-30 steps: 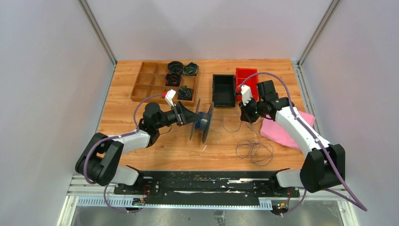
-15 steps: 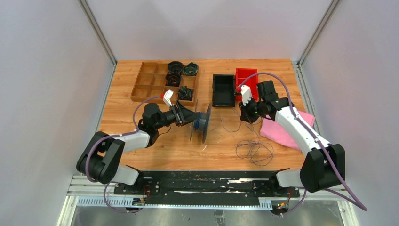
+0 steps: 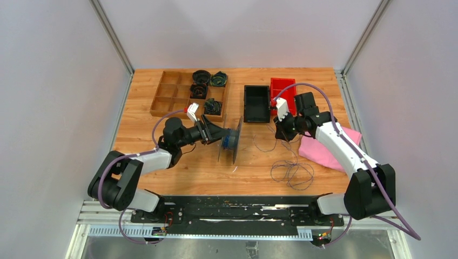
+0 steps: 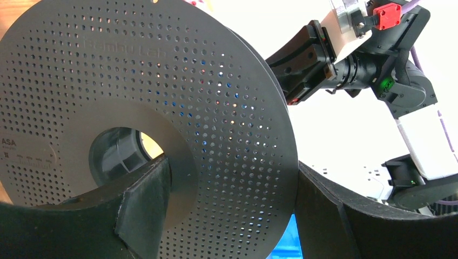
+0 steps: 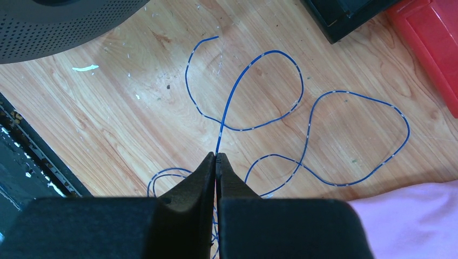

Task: Wrap the cables
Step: Place the cable at the center of the board.

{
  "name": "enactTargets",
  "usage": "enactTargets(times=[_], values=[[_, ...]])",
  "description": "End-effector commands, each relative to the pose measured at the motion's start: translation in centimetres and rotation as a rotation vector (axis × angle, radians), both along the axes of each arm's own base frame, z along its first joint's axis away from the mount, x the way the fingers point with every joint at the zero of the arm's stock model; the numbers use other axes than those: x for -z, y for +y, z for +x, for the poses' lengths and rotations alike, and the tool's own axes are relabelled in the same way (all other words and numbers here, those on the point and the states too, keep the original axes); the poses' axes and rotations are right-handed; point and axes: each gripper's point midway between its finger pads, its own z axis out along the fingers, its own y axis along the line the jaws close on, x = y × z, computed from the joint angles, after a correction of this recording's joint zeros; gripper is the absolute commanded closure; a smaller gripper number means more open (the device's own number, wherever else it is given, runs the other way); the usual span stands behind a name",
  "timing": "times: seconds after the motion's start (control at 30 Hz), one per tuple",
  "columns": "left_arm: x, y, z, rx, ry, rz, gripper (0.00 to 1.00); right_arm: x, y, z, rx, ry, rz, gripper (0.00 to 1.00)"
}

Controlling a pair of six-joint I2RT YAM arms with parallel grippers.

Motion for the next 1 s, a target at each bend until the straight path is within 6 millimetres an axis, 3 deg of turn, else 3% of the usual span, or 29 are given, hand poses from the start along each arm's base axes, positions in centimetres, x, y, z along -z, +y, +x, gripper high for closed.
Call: enactTargets(times=[0.0,0.3,0.63,0.97], values=[[1.5,0.5,0.4,-0.008,0.006,0.067,0.25,0.3,-0.2,-0.1,-0.01,0.009,0.012,0.99],[1.7,1.2,0.6,-0.022,-0.015,0.1,0.11,0.4,-0.1,-0.2,-0.016,0.008,0.015,0.99],[0.8,1.4,0.9,-0.015,-0.062,0.116,0.06,0.3,-0.3,-0.3,-0.011,0.0,0.01,0.99],[-0.9,1.5,0.7,0.005,-0.154,0.132,0.01,1.0,-2.2,0.4,0.062,-0.006,-0.093,0.98]])
